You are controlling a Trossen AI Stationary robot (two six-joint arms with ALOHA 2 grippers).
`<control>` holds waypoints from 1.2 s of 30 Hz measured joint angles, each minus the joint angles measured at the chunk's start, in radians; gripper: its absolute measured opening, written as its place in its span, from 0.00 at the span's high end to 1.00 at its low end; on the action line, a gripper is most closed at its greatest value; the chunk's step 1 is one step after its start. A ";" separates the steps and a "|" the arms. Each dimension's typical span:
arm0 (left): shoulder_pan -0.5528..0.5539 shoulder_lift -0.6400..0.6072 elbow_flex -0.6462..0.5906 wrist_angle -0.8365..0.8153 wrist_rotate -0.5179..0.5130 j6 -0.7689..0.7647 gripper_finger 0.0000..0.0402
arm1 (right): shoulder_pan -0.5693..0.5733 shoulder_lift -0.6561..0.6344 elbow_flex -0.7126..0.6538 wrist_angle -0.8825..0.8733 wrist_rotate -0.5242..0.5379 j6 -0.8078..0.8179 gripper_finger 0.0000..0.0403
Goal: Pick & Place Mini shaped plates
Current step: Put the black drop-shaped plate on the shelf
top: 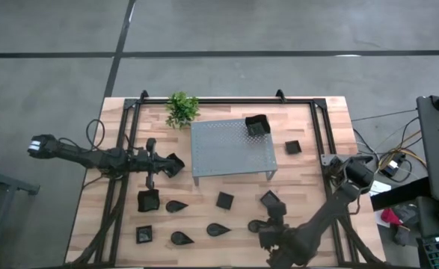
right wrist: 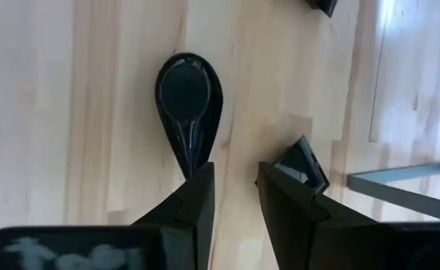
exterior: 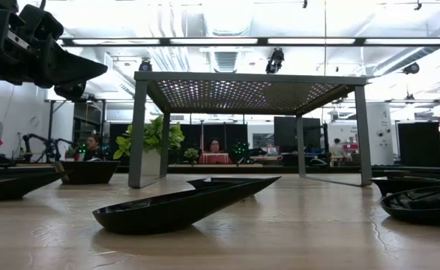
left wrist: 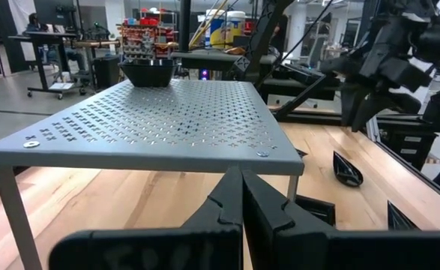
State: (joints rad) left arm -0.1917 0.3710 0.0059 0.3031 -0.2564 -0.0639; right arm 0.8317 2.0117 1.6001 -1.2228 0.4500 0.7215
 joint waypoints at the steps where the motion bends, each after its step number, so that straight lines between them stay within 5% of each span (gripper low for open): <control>1: 0.000 0.000 0.000 0.000 0.000 0.000 1.00 | -0.001 0.006 -0.001 0.003 -0.001 0.001 0.75; 36: 0.000 0.000 0.000 -0.008 0.000 0.000 1.00 | -0.012 0.159 -0.002 0.186 -0.058 -0.101 0.80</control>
State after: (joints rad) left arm -0.1917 0.3708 0.0059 0.2947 -0.2563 -0.0639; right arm 0.8196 2.1704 1.5986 -1.0370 0.3920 0.6206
